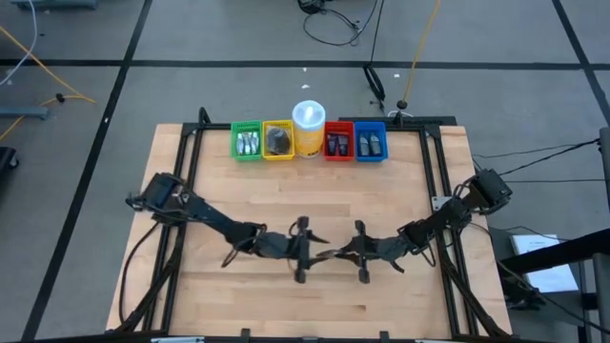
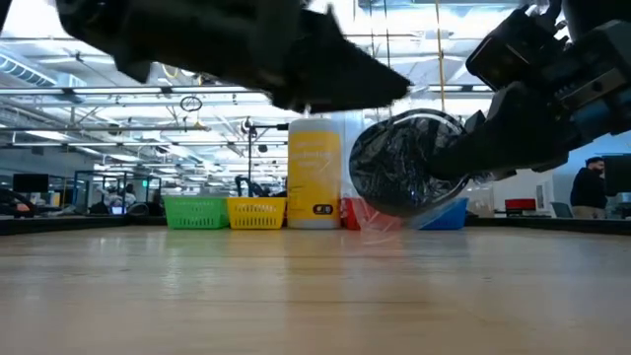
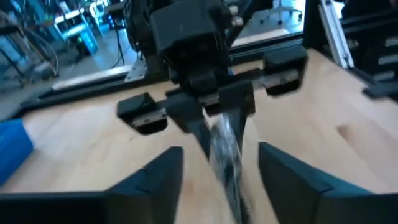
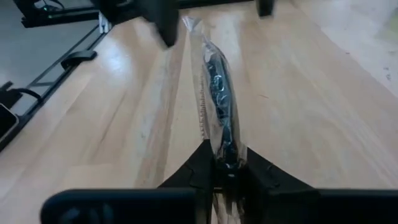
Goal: Pick & Place Travel size toiletries
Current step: Put the black hairbrush into the yellow basket
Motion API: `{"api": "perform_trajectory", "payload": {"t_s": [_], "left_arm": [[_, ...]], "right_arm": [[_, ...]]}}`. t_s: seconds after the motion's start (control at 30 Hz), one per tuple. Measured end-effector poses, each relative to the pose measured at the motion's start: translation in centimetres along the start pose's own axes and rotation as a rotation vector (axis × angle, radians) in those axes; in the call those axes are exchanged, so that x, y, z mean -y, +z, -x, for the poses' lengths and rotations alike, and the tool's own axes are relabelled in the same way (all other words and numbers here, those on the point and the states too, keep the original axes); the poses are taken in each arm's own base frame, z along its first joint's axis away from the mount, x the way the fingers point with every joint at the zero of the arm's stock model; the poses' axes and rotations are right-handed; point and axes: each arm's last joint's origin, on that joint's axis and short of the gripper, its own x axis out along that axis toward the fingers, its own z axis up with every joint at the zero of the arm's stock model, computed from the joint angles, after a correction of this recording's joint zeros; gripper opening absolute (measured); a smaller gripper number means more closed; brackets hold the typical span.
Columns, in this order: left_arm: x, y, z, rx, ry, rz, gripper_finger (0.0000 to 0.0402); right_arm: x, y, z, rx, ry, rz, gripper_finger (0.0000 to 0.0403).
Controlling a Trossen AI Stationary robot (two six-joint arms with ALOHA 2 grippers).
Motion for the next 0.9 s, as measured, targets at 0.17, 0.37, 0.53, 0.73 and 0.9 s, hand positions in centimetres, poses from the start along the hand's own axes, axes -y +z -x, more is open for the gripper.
{"api": "perform_trajectory", "payload": {"t_s": [0.17,0.37,0.53,0.73,0.9], "left_arm": [[0.4,-0.5,-2.2,-0.067,-0.002,0.040,0.0261],[1.2,-1.1,-3.8,-0.155,0.055,0.010,0.0227],[1.3,-0.7,-4.2,-0.212,0.057,0.022,0.0138],[1.3,-1.2,-4.1,-0.264,0.060,0.052,0.0017],[0.9,-0.6,-3.0,-0.332,0.186,0.091,0.0029]], "right_arm": [[0.0,0.1,0.0,0.008,0.000,0.003,0.0033],[0.2,0.1,-0.1,0.007,-0.009,-0.001,0.0043],[0.2,-0.1,-0.1,-0.010,-0.009,0.015,0.0041],[0.4,-0.7,0.0,-0.067,-0.030,-0.025,0.0116],[0.8,-0.9,-0.1,-0.097,-0.055,-0.025,0.0186]]}}
